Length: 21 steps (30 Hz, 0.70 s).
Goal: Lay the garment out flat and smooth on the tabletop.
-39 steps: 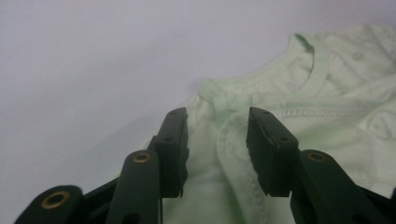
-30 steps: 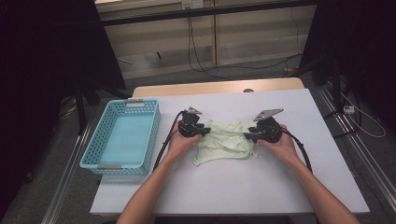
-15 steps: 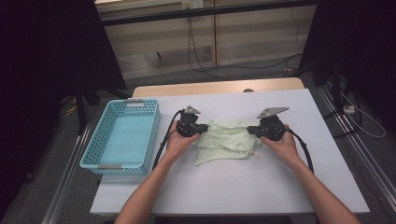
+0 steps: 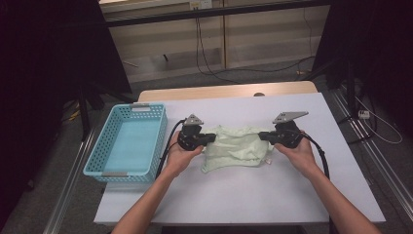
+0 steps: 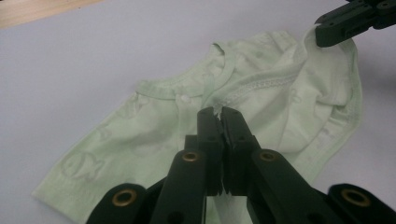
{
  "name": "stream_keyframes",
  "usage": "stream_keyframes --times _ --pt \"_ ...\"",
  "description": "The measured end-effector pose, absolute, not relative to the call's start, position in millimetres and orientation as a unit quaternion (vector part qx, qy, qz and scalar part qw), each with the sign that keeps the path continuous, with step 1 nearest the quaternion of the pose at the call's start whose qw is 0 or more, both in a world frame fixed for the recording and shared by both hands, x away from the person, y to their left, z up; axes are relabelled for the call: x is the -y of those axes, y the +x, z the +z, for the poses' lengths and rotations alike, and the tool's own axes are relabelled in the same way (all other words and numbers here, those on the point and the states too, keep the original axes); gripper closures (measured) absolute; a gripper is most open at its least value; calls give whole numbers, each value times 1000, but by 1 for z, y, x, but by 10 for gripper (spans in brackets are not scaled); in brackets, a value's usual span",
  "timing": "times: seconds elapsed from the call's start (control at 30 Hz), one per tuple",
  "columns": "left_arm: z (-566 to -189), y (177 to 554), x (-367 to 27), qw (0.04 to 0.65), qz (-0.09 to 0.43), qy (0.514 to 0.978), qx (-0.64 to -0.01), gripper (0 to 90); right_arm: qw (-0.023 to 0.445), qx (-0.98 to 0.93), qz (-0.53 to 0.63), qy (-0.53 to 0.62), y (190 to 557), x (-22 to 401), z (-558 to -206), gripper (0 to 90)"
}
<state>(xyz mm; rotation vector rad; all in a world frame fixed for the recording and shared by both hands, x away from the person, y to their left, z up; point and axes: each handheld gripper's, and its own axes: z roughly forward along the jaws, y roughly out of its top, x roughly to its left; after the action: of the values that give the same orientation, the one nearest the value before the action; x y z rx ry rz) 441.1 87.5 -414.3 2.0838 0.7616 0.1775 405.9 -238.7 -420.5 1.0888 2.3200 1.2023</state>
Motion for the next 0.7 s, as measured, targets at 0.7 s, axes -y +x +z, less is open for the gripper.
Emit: stream_keyframes --times 0.7 --pt "-419 391 -104 428 54 864 -258 872 127 -844 409 324 352 223 -427 900"
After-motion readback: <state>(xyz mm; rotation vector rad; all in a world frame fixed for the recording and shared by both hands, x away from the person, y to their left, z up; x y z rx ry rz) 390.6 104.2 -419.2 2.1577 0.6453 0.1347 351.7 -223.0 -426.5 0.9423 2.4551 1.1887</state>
